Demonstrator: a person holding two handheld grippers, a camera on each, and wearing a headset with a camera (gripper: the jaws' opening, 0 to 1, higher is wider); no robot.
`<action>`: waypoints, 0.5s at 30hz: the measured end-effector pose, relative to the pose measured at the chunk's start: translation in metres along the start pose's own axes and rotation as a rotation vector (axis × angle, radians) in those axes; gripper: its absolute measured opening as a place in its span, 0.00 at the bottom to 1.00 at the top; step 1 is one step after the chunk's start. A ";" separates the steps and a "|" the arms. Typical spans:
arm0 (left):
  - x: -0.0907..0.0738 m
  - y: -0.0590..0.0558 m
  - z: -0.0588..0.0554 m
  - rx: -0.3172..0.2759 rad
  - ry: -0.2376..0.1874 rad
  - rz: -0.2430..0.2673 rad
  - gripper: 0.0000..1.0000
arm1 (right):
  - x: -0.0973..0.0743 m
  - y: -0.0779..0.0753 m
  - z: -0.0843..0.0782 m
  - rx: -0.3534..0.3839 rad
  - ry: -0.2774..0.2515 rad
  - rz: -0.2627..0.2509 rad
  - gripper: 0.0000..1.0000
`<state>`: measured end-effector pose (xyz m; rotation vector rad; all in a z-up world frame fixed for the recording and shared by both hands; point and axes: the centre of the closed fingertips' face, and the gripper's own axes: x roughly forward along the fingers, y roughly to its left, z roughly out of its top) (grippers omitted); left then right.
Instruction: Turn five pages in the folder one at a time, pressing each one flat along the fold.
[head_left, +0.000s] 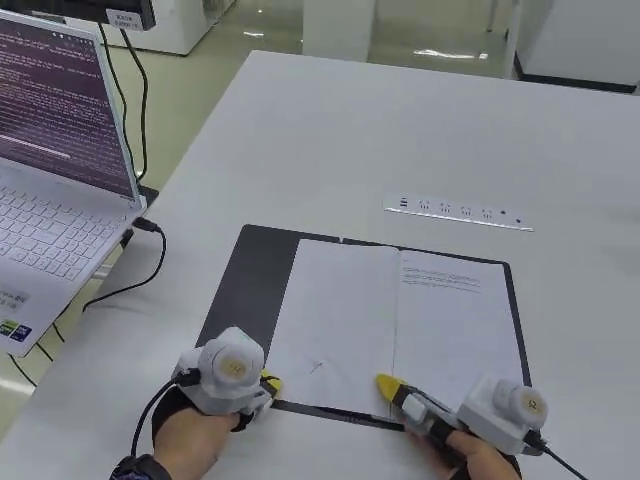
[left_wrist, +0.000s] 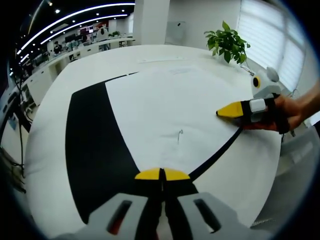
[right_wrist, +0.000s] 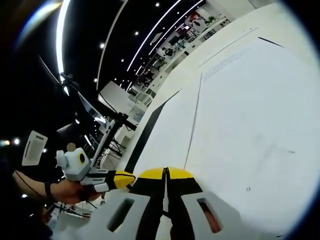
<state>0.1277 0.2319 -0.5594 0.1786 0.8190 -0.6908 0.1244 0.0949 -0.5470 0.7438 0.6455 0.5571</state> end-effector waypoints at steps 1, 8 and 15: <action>0.000 0.000 0.000 0.002 0.001 0.000 0.00 | -0.001 0.001 -0.002 0.000 0.006 -0.001 0.00; 0.000 0.000 0.000 0.015 0.011 0.008 0.00 | -0.005 0.005 -0.010 -0.005 0.024 -0.005 0.00; 0.000 0.000 0.000 0.012 0.014 0.021 0.00 | -0.013 0.007 -0.018 -0.011 0.051 -0.016 0.00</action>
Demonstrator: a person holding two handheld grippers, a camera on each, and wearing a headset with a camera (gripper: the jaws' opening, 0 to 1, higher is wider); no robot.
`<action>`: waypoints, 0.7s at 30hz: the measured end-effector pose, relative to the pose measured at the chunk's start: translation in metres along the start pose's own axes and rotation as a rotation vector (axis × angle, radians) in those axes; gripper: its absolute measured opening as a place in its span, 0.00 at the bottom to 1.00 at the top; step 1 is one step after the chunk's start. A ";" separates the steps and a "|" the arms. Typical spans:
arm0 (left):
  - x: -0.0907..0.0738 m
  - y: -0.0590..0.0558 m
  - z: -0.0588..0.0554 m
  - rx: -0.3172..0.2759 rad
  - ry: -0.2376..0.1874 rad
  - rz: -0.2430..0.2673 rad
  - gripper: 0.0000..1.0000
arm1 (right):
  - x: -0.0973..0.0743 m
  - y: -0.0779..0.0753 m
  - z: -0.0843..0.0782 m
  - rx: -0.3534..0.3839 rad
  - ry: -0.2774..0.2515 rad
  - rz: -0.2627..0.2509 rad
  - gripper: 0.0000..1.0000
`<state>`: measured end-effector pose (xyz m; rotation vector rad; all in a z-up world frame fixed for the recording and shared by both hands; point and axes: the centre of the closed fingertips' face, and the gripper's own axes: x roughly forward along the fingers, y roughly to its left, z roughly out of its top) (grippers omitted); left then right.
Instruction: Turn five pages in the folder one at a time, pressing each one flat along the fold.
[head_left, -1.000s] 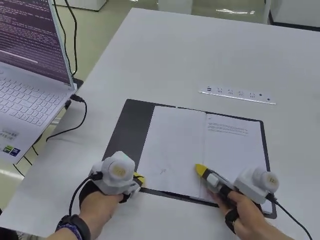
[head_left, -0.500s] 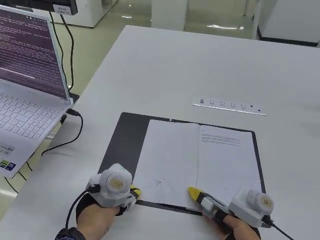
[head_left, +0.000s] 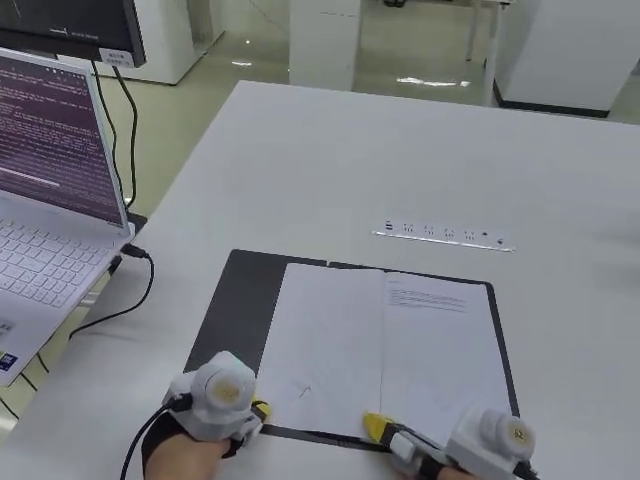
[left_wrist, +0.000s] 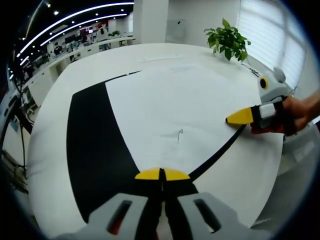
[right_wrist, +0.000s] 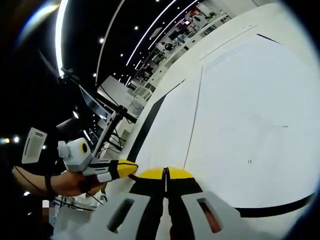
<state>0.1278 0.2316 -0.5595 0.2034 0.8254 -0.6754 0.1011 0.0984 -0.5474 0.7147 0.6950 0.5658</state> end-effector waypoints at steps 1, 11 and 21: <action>0.000 0.000 0.000 -0.001 0.001 0.001 0.00 | -0.001 0.000 -0.001 -0.002 0.003 -0.002 0.00; 0.001 0.002 0.003 -0.151 0.042 0.015 0.01 | -0.012 0.000 0.001 0.042 -0.048 -0.060 0.03; -0.020 -0.014 0.025 -0.154 -0.029 -0.017 0.15 | -0.033 0.003 0.030 0.081 -0.130 -0.077 0.22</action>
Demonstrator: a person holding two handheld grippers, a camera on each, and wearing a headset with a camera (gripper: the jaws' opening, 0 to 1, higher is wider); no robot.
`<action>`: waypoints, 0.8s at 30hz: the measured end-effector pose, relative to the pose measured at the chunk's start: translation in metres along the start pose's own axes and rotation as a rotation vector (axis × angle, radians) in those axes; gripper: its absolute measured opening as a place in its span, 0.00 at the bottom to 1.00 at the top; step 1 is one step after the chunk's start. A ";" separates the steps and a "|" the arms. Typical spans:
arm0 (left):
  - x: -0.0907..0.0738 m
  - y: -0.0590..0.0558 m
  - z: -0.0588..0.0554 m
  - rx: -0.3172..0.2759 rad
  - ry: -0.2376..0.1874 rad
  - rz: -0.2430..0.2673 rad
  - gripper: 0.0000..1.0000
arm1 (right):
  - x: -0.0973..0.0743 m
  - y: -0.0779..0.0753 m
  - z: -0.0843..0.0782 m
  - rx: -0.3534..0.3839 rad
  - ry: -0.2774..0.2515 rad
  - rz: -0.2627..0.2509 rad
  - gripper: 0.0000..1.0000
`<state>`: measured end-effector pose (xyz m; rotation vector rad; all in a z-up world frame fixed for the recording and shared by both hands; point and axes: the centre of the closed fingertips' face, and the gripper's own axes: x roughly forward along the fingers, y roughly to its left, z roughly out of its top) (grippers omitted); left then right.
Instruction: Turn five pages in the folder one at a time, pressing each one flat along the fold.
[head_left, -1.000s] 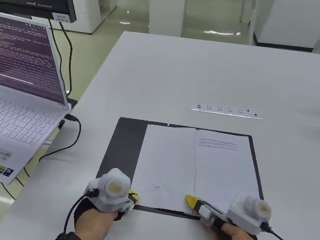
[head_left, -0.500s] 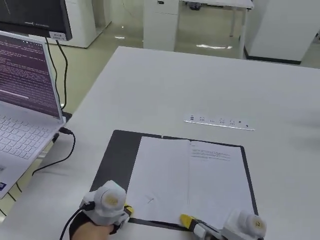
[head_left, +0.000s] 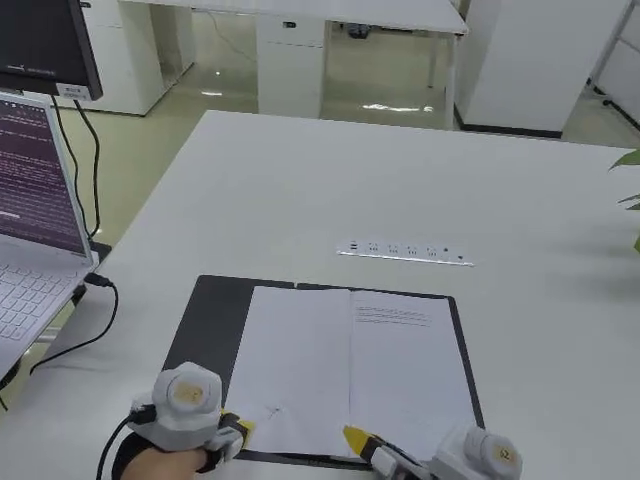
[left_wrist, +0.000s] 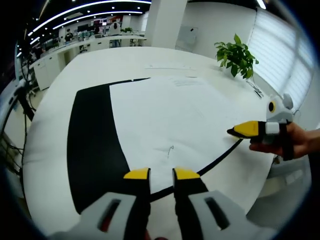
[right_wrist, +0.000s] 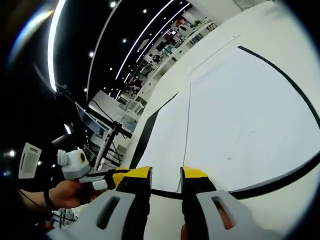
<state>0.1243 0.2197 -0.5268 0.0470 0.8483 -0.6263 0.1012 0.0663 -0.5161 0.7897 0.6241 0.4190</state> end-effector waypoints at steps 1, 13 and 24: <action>-0.003 -0.001 0.001 0.001 -0.005 0.000 0.16 | -0.002 0.001 0.006 -0.004 -0.009 0.001 0.23; -0.032 -0.012 0.009 -0.027 -0.024 0.031 0.27 | -0.030 0.002 0.039 -0.048 -0.065 -0.015 0.33; -0.053 -0.022 0.035 -0.047 -0.119 0.006 0.33 | -0.054 0.007 0.039 -0.178 -0.011 -0.030 0.43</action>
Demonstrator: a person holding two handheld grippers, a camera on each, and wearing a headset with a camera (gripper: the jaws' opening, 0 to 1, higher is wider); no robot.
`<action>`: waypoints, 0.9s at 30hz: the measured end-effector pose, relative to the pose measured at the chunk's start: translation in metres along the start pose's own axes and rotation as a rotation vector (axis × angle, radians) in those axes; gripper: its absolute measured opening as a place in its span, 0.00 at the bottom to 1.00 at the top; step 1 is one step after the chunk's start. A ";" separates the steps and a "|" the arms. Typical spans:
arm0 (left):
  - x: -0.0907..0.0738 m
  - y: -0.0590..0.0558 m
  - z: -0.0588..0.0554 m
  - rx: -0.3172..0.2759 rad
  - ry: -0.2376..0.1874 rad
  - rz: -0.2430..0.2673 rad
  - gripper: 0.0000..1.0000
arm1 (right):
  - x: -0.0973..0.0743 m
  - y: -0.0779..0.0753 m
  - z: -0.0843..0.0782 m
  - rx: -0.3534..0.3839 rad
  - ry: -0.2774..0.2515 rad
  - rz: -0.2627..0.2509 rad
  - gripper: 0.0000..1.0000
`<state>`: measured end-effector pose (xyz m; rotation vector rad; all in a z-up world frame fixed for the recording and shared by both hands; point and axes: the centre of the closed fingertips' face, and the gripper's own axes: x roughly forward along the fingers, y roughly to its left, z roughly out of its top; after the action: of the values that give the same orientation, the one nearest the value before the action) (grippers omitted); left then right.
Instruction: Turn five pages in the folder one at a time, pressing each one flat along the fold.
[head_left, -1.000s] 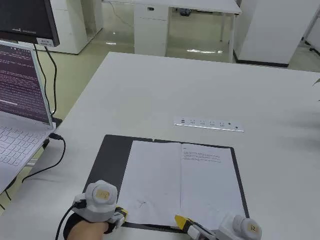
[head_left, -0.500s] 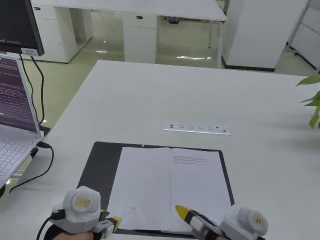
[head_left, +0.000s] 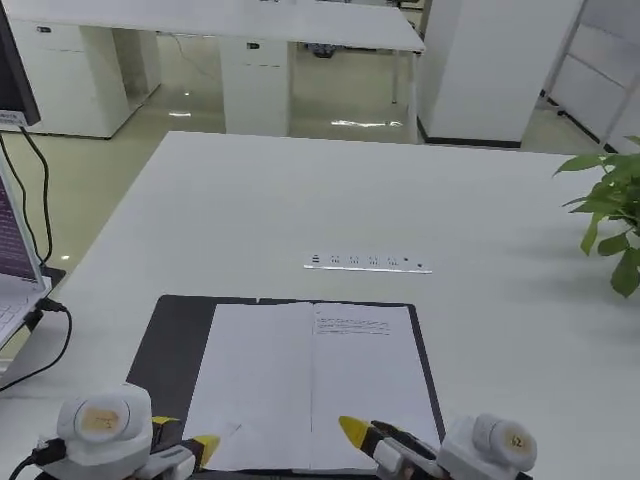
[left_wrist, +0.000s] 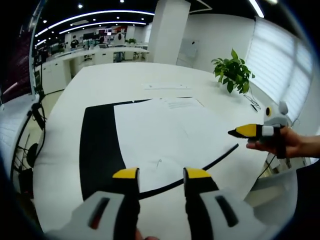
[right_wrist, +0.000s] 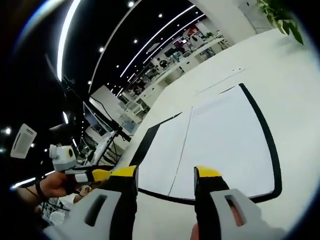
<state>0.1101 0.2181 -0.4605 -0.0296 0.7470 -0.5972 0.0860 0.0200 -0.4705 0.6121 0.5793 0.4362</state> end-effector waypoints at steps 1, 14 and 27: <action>-0.002 -0.001 0.002 0.004 -0.003 0.000 0.34 | -0.002 0.000 -0.001 -0.017 0.008 -0.002 0.44; -0.013 -0.021 0.002 0.088 -0.005 -0.023 0.43 | -0.027 0.000 -0.013 -0.118 0.067 -0.012 0.50; -0.032 -0.030 -0.005 0.153 0.015 -0.017 0.49 | -0.062 -0.006 -0.021 -0.214 0.093 -0.055 0.56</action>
<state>0.0739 0.2109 -0.4369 0.1099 0.7142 -0.6704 0.0274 -0.0087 -0.4654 0.3719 0.6271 0.4701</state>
